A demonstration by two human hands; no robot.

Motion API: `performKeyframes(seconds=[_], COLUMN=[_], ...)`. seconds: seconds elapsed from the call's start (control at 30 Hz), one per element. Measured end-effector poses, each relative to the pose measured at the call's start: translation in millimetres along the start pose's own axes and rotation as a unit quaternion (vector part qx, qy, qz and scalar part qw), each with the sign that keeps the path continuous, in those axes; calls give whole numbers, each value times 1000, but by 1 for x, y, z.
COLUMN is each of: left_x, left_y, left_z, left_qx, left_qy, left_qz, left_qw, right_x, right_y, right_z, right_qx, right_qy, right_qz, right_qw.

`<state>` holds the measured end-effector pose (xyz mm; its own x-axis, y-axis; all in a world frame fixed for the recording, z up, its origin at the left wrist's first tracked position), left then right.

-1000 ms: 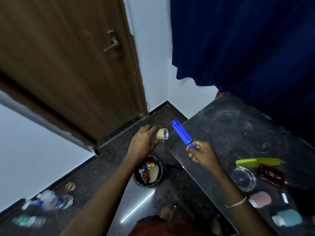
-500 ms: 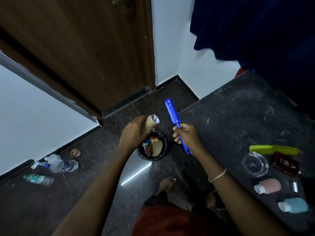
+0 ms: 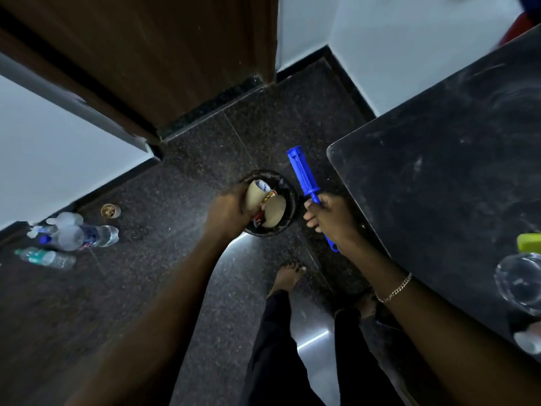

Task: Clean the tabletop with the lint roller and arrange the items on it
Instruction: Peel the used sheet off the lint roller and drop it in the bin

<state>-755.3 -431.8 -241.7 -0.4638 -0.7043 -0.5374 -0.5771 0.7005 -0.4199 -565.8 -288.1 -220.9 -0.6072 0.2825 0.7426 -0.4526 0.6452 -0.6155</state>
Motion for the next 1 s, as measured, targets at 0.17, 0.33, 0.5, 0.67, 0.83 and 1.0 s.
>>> performKeyframes(seconds=[0.17, 0.33, 0.5, 0.67, 0.83, 1.0], left_x=[37, 62, 74, 70, 52, 17], left_y=[32, 68, 82, 60, 12, -43], left_z=[39, 68, 81, 66, 27, -13], left_qx=[22, 29, 63, 59, -1, -60], left_qy=[12, 22, 41, 61, 100, 113], left_qz=[-41, -83, -127, -97, -43, 33], left_qw=[999, 996, 989, 992, 994, 991], right_x=[-16, -23, -21, -7, 13, 32], right_y=[37, 68, 81, 67, 30, -26], right_z=[16, 34, 45, 41, 28, 9], right_qx=[-1, 8, 31, 31, 28, 36], right_qy=[-18, -33, -53, -38, -35, 0], right_qz=[0, -9, -15, -23, -35, -31], right_qw=[1000, 999, 998, 999, 998, 999])
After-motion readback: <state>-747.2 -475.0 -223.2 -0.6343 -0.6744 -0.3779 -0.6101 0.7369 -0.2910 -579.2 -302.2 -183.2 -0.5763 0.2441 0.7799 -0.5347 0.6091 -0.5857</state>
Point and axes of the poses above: each hand's wrist, its own y-axis towards the middle knuckle, its own z-axis out of the palm, x = y × z, the point moved 3 cm from there along y, towards the middle knuckle, and after that the axes turned 4 degrees about -z, right-handed, at the moved point
